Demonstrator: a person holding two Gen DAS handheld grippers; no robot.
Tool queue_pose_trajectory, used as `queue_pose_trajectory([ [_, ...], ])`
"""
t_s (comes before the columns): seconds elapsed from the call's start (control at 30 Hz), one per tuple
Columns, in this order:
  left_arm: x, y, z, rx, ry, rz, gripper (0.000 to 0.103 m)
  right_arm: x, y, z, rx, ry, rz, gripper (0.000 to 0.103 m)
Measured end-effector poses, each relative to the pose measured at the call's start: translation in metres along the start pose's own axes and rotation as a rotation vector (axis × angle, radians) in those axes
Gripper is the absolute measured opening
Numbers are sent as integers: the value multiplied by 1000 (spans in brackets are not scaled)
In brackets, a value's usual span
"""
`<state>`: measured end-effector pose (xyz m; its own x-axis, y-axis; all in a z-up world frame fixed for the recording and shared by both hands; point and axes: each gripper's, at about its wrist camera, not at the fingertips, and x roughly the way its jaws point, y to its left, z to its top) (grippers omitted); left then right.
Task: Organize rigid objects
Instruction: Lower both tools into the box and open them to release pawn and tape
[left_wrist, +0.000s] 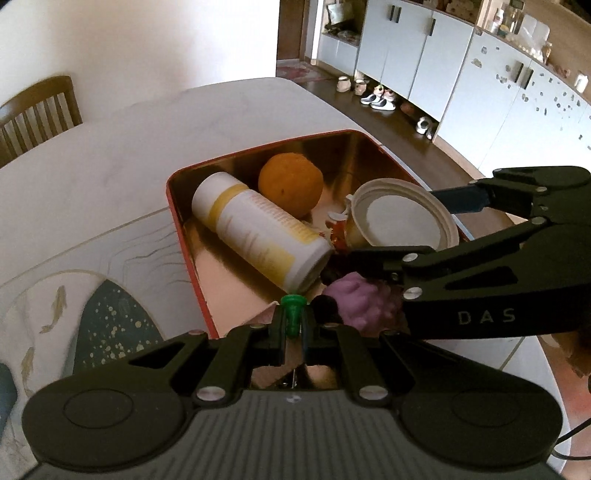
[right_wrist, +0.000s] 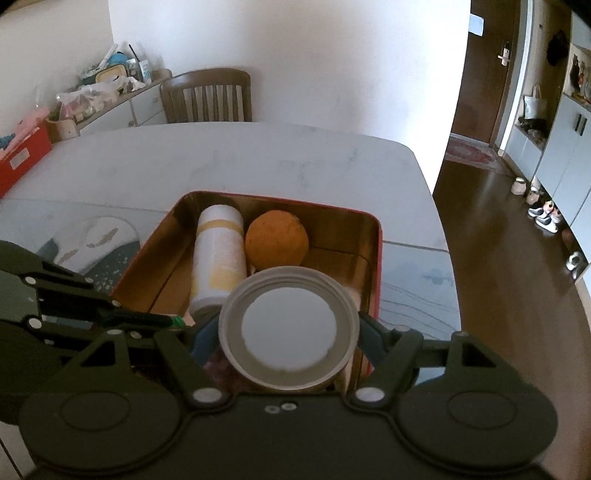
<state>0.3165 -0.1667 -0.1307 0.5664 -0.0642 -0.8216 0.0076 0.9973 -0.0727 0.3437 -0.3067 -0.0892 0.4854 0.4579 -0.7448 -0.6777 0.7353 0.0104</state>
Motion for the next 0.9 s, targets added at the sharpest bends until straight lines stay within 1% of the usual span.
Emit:
queue_pose_trajectory([
  [0.17, -7, -2, -1, 5, -17, -12, 8, -8, 1, 1, 15, -12, -6, 78],
  [0.33, -23, -3, -6, 13, -44, -21, 8, -19, 2, 0, 50, -25, -8, 80],
  [0.57, -50, 1, -13, 20, -103, -32, 9, -45, 13, -5, 96, -65, -28, 82],
  [0.77, -74, 7, -21, 33, -146, -34, 14, -69, 23, -10, 150, -112, -28, 87],
  [0.8, -77, 8, -22, 36, -153, -34, 16, -72, 26, -11, 155, -117, -28, 88],
  [0.87, -85, 10, -25, 41, -167, -35, 25, -79, 31, -14, 161, -131, -29, 88],
  [0.9, -88, 11, -26, 42, -173, -38, 35, -83, 34, -15, 163, -139, -34, 90],
])
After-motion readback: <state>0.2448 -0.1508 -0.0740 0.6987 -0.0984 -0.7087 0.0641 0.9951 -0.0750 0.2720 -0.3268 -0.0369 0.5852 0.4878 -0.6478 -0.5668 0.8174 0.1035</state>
